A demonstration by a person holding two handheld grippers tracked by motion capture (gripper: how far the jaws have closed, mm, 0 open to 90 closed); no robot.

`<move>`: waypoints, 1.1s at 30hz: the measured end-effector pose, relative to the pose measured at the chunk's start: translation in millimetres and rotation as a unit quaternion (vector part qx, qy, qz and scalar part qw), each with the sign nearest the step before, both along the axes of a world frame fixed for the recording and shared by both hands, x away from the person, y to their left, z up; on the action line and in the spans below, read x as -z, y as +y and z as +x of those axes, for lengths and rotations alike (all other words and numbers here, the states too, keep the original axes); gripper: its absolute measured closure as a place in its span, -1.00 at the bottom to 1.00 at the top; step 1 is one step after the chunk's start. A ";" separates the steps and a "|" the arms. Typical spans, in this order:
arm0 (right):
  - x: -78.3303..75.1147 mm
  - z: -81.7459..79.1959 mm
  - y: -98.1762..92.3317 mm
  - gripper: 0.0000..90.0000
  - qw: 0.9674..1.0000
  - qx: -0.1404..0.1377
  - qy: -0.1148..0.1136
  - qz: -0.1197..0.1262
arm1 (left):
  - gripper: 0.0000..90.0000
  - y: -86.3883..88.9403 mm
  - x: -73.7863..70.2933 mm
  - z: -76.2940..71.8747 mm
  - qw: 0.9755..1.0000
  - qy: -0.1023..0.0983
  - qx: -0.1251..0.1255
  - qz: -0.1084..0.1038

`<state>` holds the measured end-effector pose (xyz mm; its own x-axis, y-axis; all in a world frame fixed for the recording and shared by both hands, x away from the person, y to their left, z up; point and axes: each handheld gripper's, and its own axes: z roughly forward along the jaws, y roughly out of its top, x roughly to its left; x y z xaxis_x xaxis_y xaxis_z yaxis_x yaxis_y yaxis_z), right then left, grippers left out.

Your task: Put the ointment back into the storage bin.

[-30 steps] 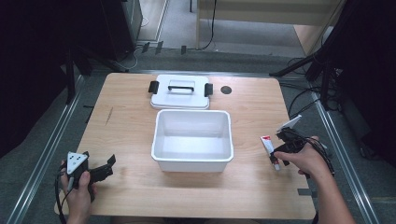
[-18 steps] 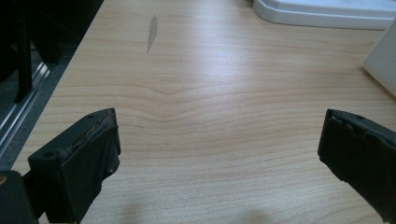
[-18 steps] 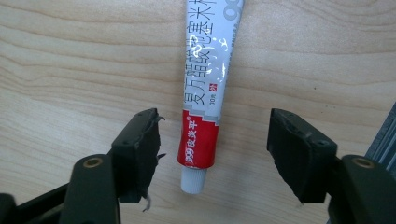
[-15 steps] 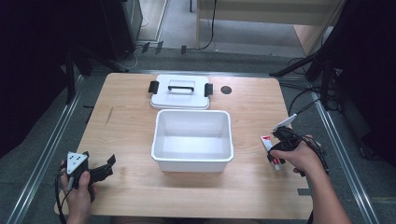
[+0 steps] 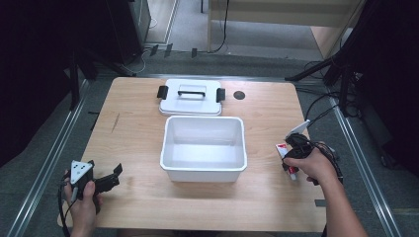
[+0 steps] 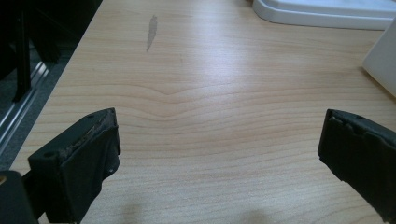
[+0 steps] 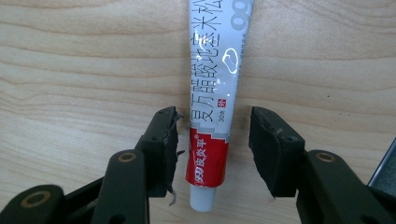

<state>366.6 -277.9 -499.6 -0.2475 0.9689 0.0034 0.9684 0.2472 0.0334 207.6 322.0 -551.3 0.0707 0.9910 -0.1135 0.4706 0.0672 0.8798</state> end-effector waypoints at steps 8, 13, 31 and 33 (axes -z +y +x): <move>3.1 2.4 2.6 0.30 1.000 0.001 0.004 -0.008 | -1.00 0.1 0.1 0.2 1.000 0.000 0.000 -0.001; 4.8 3.5 4.8 0.38 1.000 -0.003 0.009 -0.008 | -1.00 0.3 0.1 0.4 1.000 0.000 -0.001 -0.003; 4.1 4.8 9.2 0.59 1.000 -0.004 0.003 -0.015 | -1.00 0.7 0.1 0.6 1.000 0.002 0.000 -0.004; 3.5 4.8 9.2 0.60 1.000 -0.003 0.004 -0.013 | -1.00 0.8 0.1 0.6 1.000 0.002 0.000 -0.004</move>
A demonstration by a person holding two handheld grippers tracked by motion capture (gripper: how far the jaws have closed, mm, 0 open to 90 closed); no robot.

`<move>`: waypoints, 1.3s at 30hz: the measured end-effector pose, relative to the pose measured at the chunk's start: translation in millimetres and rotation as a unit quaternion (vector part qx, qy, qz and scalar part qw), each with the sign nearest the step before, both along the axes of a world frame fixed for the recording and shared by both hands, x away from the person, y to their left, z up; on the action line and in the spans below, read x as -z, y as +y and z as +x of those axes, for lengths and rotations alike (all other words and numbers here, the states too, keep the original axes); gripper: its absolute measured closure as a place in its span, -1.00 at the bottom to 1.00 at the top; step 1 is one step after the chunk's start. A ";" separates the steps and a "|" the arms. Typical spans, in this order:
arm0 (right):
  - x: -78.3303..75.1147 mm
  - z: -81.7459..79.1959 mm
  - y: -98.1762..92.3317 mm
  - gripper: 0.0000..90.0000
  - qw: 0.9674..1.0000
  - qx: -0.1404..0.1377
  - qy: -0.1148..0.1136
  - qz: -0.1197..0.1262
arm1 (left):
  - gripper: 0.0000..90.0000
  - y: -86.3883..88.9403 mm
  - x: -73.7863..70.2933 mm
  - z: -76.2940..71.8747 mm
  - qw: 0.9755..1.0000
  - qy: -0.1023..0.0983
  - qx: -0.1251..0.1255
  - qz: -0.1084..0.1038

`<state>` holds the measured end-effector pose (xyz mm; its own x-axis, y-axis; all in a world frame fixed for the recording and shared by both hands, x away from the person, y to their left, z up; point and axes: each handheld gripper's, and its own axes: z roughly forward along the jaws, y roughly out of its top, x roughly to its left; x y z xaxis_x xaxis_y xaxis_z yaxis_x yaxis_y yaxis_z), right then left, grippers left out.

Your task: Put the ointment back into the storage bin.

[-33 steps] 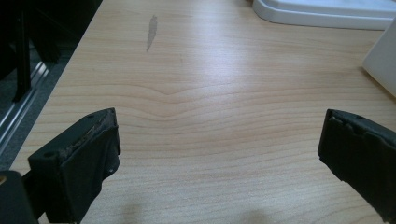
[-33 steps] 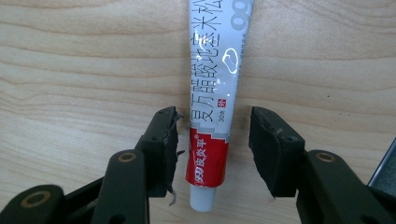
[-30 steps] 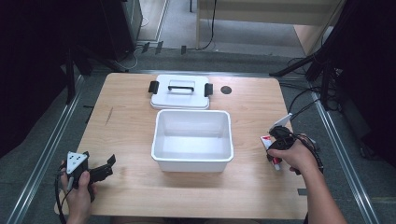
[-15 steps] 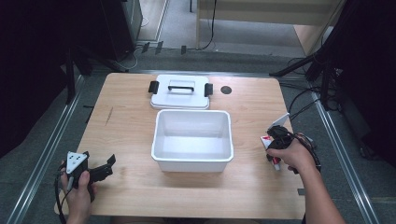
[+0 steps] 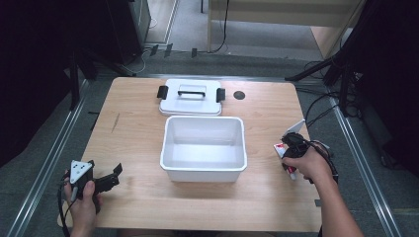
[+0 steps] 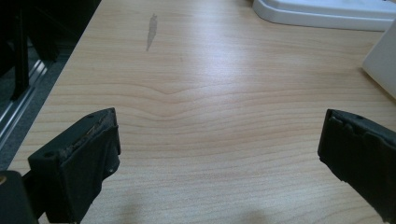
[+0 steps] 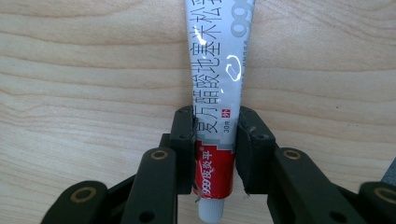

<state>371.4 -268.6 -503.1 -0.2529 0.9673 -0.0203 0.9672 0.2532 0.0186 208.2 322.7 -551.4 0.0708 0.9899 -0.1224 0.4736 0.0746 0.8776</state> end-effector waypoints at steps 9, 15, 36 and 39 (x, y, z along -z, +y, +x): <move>-15.4 1.0 5.2 0.60 1.000 -0.002 -0.005 0.009 | -1.00 -0.2 0.1 0.2 1.000 0.000 0.000 0.000; -26.5 2.7 10.5 0.60 1.000 -0.003 -0.008 0.014 | -1.00 -0.1 0.0 0.2 1.000 0.000 0.000 0.000; -59.6 7.6 24.4 0.60 1.000 -0.013 -0.010 0.023 | -1.00 -0.3 0.1 0.4 1.000 0.000 0.001 0.001; -62.3 8.3 25.8 0.60 1.000 -0.016 -0.011 0.023 | -1.00 -0.3 0.1 0.4 1.000 0.000 0.001 0.001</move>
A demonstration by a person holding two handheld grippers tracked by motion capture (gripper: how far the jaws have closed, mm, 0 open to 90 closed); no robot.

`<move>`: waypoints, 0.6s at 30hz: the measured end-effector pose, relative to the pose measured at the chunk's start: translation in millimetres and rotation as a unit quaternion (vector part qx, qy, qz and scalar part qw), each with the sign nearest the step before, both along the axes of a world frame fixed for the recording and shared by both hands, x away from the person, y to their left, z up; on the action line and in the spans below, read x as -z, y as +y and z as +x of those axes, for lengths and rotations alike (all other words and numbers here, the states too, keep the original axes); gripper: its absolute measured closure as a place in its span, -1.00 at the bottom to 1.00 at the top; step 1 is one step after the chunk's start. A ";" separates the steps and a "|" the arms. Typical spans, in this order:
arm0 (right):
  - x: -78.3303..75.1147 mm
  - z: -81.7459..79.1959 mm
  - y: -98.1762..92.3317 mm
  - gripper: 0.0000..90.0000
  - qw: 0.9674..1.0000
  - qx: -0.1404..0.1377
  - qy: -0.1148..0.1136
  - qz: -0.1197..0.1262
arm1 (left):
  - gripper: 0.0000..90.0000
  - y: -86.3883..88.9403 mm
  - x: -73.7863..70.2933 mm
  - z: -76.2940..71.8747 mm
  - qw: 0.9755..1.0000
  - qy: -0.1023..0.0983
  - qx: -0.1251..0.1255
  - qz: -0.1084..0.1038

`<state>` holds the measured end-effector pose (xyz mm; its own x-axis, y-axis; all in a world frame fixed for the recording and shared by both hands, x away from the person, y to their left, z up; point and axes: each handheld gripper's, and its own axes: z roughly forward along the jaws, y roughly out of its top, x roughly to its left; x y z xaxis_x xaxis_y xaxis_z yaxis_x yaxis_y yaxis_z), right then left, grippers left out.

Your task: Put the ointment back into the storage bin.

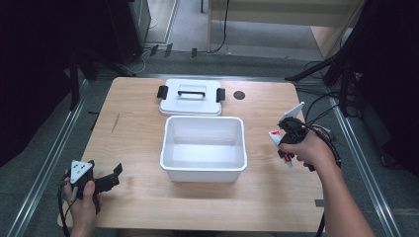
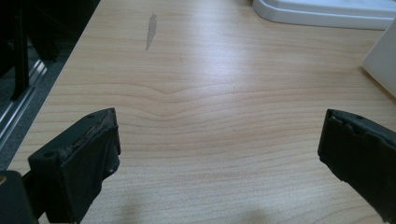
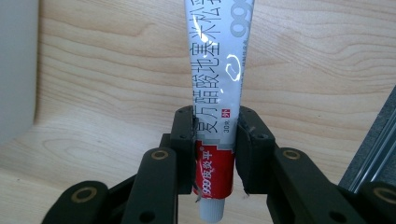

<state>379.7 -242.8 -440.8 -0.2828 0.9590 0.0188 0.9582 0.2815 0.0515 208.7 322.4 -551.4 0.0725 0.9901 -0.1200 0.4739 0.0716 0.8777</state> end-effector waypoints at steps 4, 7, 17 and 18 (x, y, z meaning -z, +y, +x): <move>-9.6 2.0 5.7 0.60 1.000 -0.004 0.000 0.000 | -1.00 0.0 0.1 0.0 1.000 0.000 0.000 -0.001; -13.7 2.7 8.3 0.60 1.000 -0.005 -0.002 0.001 | -1.00 0.0 0.0 0.0 1.000 0.000 0.000 -0.001; -31.4 5.5 20.7 0.60 1.000 -0.014 -0.004 0.004 | -1.00 0.2 0.1 0.2 1.000 0.001 0.001 -0.001; -34.9 6.2 23.7 0.60 1.000 -0.017 -0.003 0.004 | -1.00 0.2 0.0 0.2 1.000 0.000 0.001 -0.001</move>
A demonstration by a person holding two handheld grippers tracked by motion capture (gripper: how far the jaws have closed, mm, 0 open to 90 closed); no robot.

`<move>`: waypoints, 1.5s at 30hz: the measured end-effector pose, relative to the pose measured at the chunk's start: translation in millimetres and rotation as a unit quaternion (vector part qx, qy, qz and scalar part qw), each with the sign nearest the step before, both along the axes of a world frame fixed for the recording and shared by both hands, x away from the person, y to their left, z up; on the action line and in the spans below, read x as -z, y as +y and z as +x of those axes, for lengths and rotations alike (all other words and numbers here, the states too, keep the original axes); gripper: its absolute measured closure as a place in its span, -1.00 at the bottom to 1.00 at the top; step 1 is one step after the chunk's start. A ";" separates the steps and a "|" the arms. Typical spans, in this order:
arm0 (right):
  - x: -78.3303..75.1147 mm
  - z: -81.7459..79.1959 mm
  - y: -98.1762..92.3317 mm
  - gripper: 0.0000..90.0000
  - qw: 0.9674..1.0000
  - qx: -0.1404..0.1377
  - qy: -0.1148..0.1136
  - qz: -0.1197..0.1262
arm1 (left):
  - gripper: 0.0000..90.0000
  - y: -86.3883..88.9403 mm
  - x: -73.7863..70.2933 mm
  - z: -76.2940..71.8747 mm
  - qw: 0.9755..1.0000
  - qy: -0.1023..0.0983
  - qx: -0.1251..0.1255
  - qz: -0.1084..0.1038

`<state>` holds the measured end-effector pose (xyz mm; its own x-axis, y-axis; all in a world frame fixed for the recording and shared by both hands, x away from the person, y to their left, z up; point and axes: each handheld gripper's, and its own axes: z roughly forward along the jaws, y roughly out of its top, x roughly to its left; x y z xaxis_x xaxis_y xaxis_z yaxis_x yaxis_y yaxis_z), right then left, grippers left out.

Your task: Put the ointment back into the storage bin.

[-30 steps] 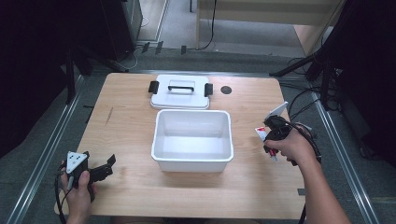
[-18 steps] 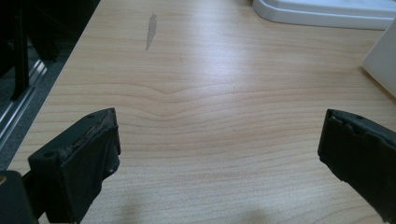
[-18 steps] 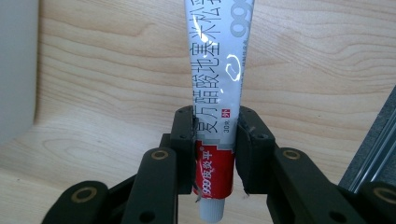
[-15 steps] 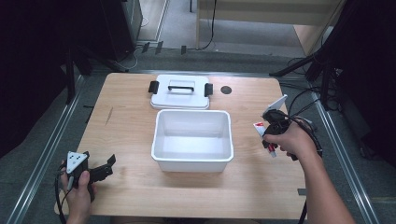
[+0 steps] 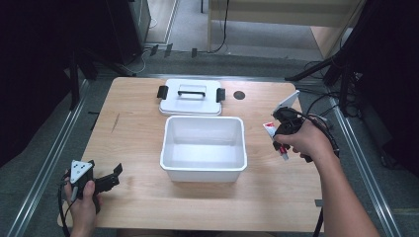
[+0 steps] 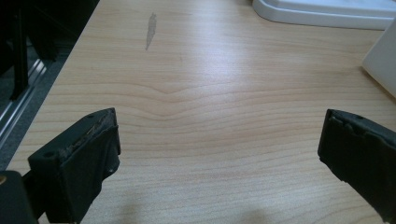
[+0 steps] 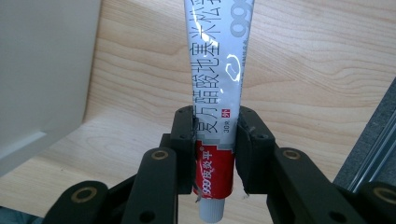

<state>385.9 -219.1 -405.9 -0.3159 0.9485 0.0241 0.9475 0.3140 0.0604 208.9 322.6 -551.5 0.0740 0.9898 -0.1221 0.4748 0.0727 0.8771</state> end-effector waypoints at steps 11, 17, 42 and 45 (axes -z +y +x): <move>-15.3 3.8 16.7 0.60 1.000 -0.006 0.000 0.003 | -1.00 0.2 0.0 0.3 1.000 -0.001 0.000 -0.002; -23.0 5.2 25.4 0.60 1.000 -0.012 -0.003 0.006 | -1.00 0.3 0.0 0.4 1.000 -0.001 0.000 -0.003; -52.5 10.8 65.8 0.60 0.999 -0.042 -0.006 0.021 | -1.00 0.6 -0.2 1.0 1.000 0.000 0.001 -0.004; -53.6 11.3 70.6 0.60 0.999 -0.048 -0.006 0.023 | -1.00 0.6 -0.1 1.0 1.000 0.000 0.001 -0.004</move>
